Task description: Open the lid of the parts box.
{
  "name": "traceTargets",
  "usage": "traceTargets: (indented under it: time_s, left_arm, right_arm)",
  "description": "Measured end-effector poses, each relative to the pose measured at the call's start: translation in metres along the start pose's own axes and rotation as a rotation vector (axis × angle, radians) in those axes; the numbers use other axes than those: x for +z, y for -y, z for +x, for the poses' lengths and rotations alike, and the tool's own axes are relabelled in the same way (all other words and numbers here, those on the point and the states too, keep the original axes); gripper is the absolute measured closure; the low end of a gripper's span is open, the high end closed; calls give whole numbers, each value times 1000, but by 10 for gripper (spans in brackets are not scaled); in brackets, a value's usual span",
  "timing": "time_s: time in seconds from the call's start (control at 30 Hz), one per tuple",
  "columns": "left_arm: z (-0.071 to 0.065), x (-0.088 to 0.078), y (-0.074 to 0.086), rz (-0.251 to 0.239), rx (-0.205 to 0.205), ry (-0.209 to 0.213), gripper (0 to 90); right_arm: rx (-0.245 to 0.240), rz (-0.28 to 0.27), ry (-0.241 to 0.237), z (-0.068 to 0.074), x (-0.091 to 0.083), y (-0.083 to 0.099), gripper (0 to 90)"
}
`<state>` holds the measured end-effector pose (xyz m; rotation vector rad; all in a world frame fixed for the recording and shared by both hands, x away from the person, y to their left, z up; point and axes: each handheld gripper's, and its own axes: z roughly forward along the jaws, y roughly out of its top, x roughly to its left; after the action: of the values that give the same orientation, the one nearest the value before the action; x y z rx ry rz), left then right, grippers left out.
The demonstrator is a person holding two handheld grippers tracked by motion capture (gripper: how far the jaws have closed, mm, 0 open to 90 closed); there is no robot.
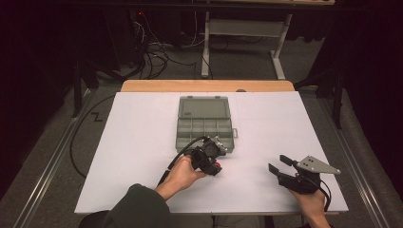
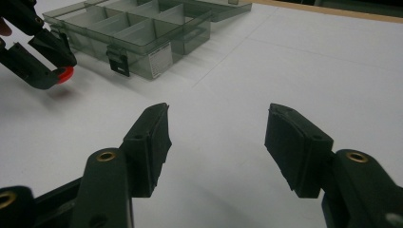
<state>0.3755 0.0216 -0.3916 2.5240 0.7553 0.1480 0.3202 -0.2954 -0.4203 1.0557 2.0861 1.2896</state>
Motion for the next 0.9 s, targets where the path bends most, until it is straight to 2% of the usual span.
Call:
traceTargets:
  time_s: [0.27,0.5,0.6,0.9]
  left_arm:
    - [6,-7,-2,-17,-23,-8,621]
    - [18,-2,-8,-31,-47,1,621]
    - [19,-2,-10,-34,-59,-5,621]
    - [25,-5,-18,-43,-57,-6,621]
  right_arm:
    - [-1,2,-12,0,1,0,429]
    - [32,-16,-28,-4,0,1,433]
    - [44,-11,-38,-5,-1,2,432]
    - [42,-19,-39,-5,-1,3,434]
